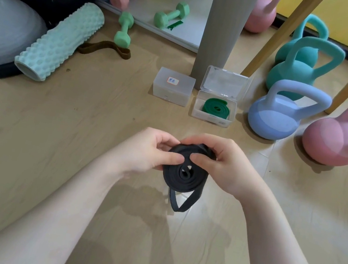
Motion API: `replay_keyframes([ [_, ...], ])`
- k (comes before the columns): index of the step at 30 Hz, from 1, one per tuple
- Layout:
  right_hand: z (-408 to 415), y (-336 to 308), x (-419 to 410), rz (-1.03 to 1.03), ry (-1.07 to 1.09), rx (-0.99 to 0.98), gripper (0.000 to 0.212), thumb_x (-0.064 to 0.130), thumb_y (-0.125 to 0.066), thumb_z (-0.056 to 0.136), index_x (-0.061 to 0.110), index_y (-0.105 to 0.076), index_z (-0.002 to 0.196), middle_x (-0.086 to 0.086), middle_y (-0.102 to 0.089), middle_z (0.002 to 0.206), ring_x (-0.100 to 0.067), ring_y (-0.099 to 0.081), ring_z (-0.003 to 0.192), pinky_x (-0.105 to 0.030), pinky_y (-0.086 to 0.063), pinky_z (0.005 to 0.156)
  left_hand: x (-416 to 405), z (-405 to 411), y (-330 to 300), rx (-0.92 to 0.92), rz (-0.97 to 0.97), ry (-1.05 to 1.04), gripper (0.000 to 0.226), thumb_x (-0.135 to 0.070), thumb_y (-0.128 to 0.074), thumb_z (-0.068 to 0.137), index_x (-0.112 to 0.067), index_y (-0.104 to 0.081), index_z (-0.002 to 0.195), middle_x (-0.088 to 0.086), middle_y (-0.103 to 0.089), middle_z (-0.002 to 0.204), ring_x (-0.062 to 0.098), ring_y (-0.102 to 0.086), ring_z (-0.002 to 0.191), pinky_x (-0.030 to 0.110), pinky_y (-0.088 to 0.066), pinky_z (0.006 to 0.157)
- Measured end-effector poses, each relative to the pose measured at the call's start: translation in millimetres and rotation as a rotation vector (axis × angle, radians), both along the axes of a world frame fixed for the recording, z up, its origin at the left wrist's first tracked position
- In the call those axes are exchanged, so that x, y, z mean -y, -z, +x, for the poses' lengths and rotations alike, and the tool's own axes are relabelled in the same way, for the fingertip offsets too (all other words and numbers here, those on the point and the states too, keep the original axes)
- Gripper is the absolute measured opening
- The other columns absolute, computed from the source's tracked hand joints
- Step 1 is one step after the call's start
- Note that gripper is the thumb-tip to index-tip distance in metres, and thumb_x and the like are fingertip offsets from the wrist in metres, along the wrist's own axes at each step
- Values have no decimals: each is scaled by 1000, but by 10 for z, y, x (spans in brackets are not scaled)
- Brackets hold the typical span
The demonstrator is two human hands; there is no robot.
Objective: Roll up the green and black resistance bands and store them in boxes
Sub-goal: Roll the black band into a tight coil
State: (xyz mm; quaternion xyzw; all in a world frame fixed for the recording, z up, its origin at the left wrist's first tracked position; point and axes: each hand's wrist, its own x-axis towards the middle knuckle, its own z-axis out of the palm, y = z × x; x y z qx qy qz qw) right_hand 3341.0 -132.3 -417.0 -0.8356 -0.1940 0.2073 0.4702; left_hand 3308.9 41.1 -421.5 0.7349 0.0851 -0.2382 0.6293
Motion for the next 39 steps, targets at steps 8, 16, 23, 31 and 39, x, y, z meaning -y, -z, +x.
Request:
replay_keyframes([
  [8,46,17,71,-3,107,7,30,12,-71,78,30,-53,94,12,-64,91,-8,-61,93,-26,-50,81,26,3,-9,332,229,-52,25,-9,-66,81,-33,-69,87,-2,-74,86,18,-68,84,38,-54,83],
  [16,27,-45,-1,-128,166,156,22,19,-69,80,26,-61,100,15,-59,84,-1,-57,71,-11,-45,62,31,-19,2,497,444,-106,14,-15,-61,84,-25,-69,89,-4,-69,75,18,-63,75,33,-51,72],
  [23,24,-13,62,110,267,-7,27,14,-69,80,28,-57,101,6,-66,96,-14,-66,88,-31,-54,82,-38,3,-24,266,-82,-377,26,-3,-58,86,-28,-66,87,-13,-72,76,2,-65,74,20,-56,70],
  [31,-10,-32,-60,325,330,-22,20,11,-51,93,31,-54,92,12,-64,69,-9,-57,68,-23,-46,66,-83,27,-53,128,-310,-384,18,-8,-53,88,-19,-66,95,-9,-72,75,5,-66,68,18,-54,61],
  [39,-28,-14,-70,298,325,-17,21,11,-55,90,31,-57,86,7,-66,70,-13,-50,67,-27,-40,65,-128,35,-39,141,-254,-384,19,-8,-51,90,-21,-64,92,-13,-71,68,1,-64,61,15,-51,56],
])
